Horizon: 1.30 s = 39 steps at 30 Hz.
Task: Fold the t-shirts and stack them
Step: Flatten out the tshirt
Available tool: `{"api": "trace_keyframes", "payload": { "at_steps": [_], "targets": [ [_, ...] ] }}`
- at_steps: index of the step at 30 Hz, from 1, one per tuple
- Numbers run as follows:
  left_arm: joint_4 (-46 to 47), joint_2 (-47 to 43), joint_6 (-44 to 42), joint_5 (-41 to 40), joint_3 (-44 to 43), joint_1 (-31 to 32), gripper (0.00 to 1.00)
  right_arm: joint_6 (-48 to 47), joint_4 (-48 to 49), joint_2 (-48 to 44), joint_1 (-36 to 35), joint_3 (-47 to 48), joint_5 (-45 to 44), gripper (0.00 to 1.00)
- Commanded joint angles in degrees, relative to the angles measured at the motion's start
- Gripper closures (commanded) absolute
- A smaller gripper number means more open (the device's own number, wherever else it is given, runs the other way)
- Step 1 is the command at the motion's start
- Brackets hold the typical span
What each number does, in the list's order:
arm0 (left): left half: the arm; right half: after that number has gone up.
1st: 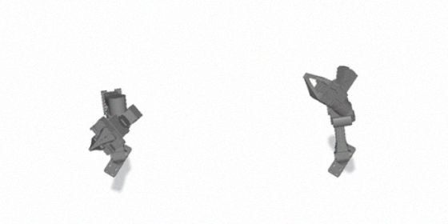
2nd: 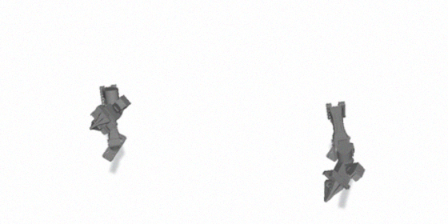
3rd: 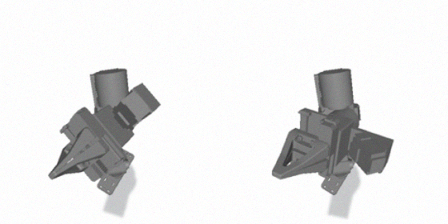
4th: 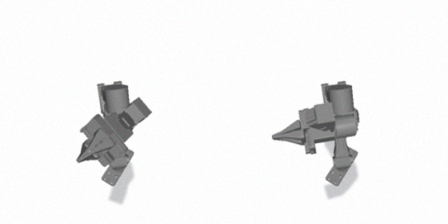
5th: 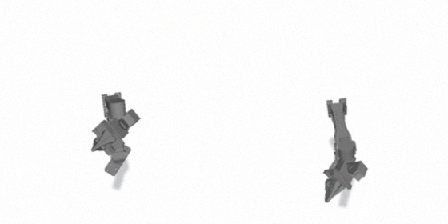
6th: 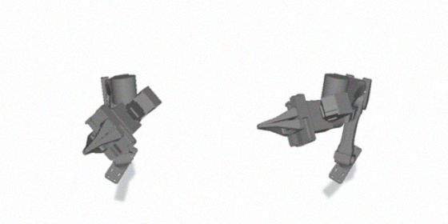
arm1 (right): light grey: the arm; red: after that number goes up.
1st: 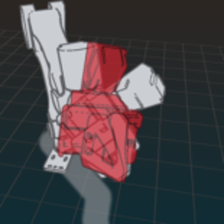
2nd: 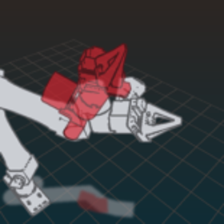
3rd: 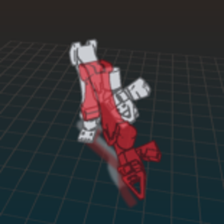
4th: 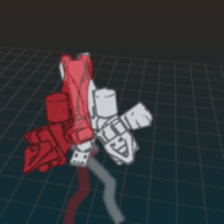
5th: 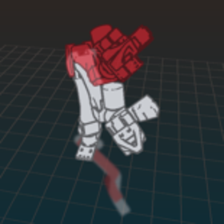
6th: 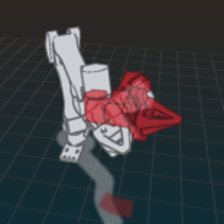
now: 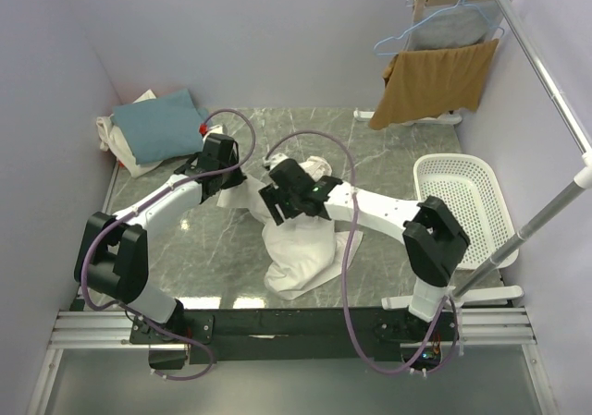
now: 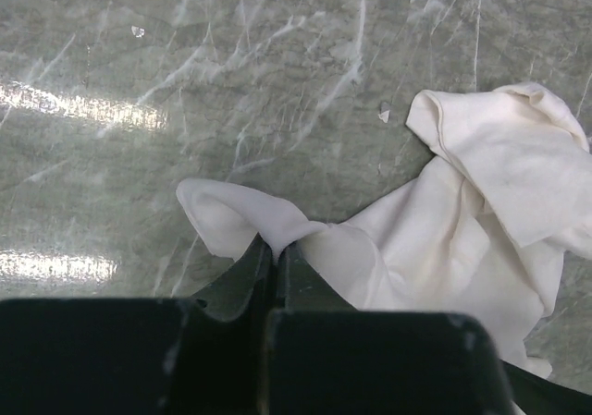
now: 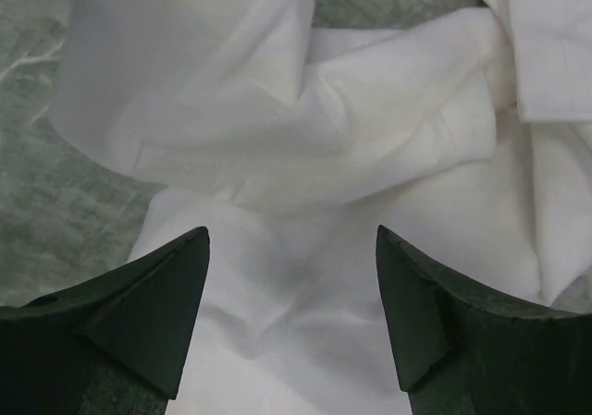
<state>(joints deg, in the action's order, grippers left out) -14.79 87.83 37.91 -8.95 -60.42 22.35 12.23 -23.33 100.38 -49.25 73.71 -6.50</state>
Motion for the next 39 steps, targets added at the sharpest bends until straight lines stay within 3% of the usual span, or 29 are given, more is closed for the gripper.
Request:
{"api": "trace_keyframes", "payload": {
  "at_steps": [1,13,27,30,32,33,34,36,39],
  "targets": [
    [1.51,0.15,-1.08,1.65,-2.59,-0.20,0.99,-11.77,-0.66,2.71,-4.96,3.10,-14.74,0.21],
    [1.51,0.06,-1.26,2.80,-3.03,-0.82,0.99,-18.73,7.15,1.75,-10.34,-1.64,-18.81,0.18],
    [1.34,-1.17,-0.82,4.91,-2.68,-0.82,0.99,-21.89,12.60,11.15,-10.51,6.62,-18.28,0.18],
    [0.99,-1.35,-0.73,5.35,-2.68,-0.90,0.99,-22.68,14.45,13.70,-10.16,7.76,-20.30,0.26],
    [1.25,-1.70,-0.73,5.43,-2.51,-0.82,0.99,-22.43,13.75,15.80,-9.37,9.78,-21.09,0.40],
    [1.16,-2.05,-0.73,5.35,-2.51,-0.82,0.99,-21.90,13.14,16.42,-9.11,10.48,-21.18,0.49],
    [1.08,-2.14,-0.82,5.35,-2.59,-0.90,0.99,-21.72,12.88,16.78,-8.67,11.18,-21.44,0.73],
    [0.55,-2.23,-1.00,4.82,-2.86,-0.90,0.99,-21.11,13.48,16.00,-8.40,10.75,-23.80,0.97],
    [0.11,-2.49,-1.26,3.86,-3.03,-0.99,0.99,-21.19,15.42,11.34,-8.23,6.46,-26.88,1.00]
  ]
}}
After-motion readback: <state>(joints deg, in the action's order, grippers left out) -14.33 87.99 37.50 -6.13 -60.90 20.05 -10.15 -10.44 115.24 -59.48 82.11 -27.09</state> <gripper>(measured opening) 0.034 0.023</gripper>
